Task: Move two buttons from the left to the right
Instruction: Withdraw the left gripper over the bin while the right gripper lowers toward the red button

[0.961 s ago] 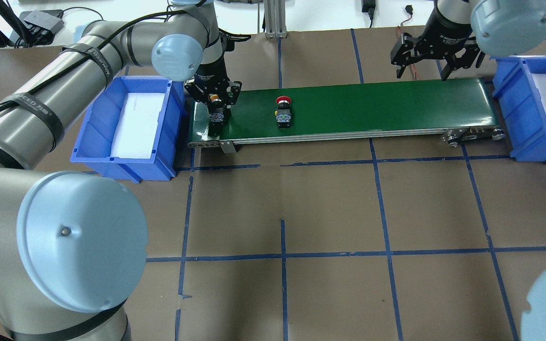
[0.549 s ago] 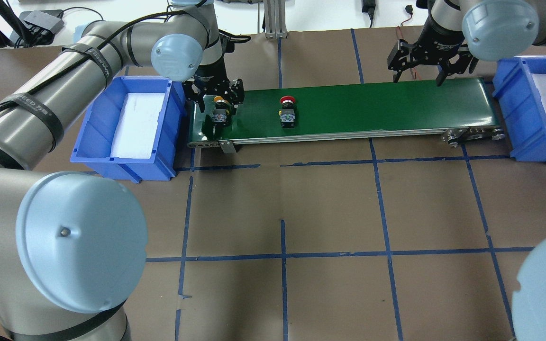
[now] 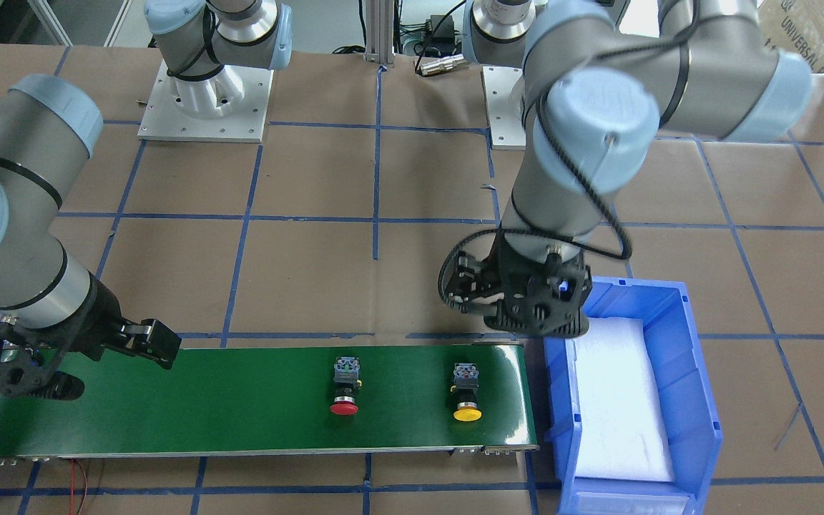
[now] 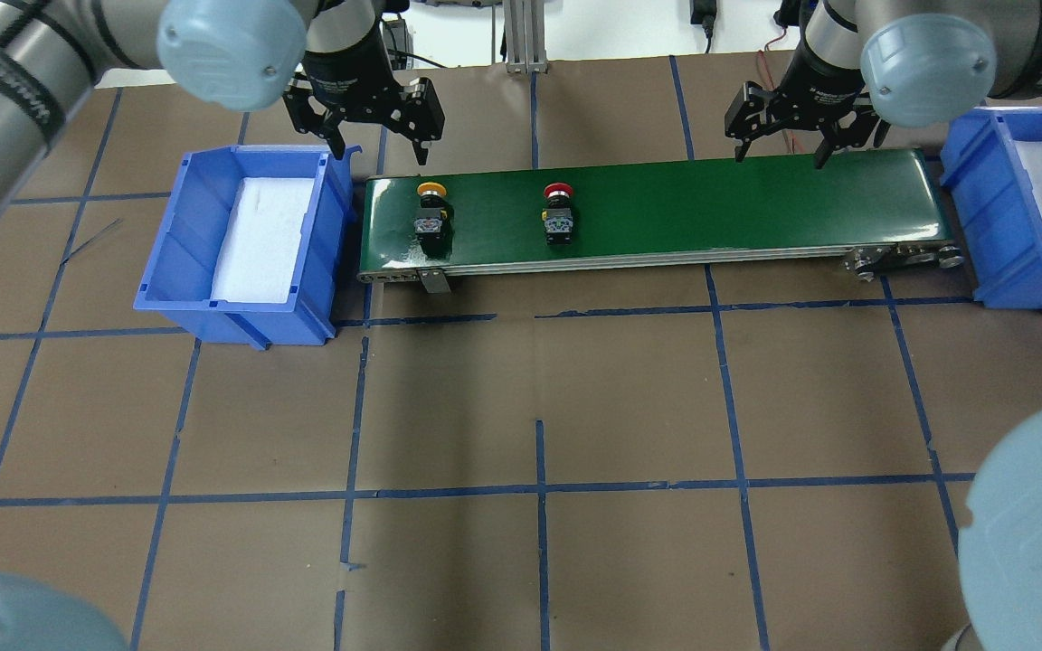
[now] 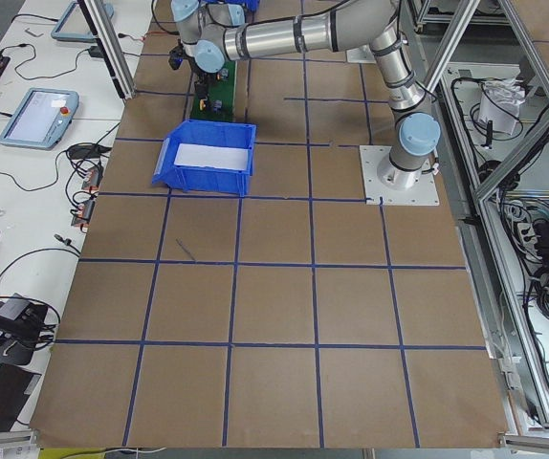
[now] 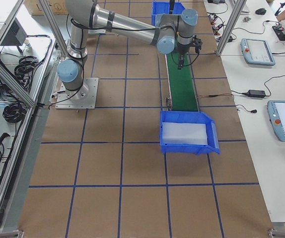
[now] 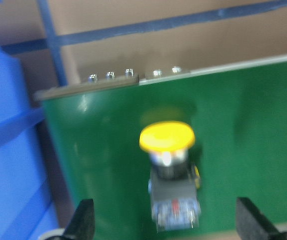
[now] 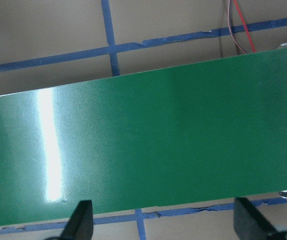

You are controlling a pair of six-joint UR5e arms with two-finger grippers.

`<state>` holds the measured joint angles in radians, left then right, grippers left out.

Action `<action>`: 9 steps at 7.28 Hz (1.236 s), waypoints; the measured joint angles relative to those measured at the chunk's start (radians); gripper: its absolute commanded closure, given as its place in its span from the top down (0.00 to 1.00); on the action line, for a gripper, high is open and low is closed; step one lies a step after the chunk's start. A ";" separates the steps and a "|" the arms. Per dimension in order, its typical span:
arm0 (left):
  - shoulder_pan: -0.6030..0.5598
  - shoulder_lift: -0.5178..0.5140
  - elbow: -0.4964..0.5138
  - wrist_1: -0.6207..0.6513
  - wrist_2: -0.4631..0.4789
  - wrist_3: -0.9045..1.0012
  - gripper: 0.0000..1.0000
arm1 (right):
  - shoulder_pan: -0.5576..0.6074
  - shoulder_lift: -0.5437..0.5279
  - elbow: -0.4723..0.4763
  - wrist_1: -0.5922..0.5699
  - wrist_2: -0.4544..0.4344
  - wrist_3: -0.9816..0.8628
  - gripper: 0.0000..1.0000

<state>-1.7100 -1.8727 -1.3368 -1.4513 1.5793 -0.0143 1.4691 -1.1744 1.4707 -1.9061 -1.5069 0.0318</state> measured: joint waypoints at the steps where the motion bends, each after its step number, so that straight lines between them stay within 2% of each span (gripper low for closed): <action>1: 0.001 0.084 -0.066 0.001 -0.003 -0.004 1.00 | 0.002 0.019 0.000 -0.021 0.012 -0.001 0.99; 3: 0.009 0.166 -0.184 -0.008 0.013 -0.008 1.00 | 0.021 0.049 0.008 -0.054 0.022 -0.015 1.00; 4: 0.015 0.189 -0.207 -0.015 0.021 -0.007 1.00 | 0.030 0.062 0.015 -0.089 0.023 -0.024 1.00; 9: 0.051 0.236 -0.238 -0.023 0.021 0.001 1.00 | 0.037 0.087 0.025 -0.137 0.044 -0.053 1.00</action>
<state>-1.6586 -1.6366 -1.5746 -1.4739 1.6007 -0.0129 1.5060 -1.0875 1.4955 -2.0430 -1.4627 -0.0211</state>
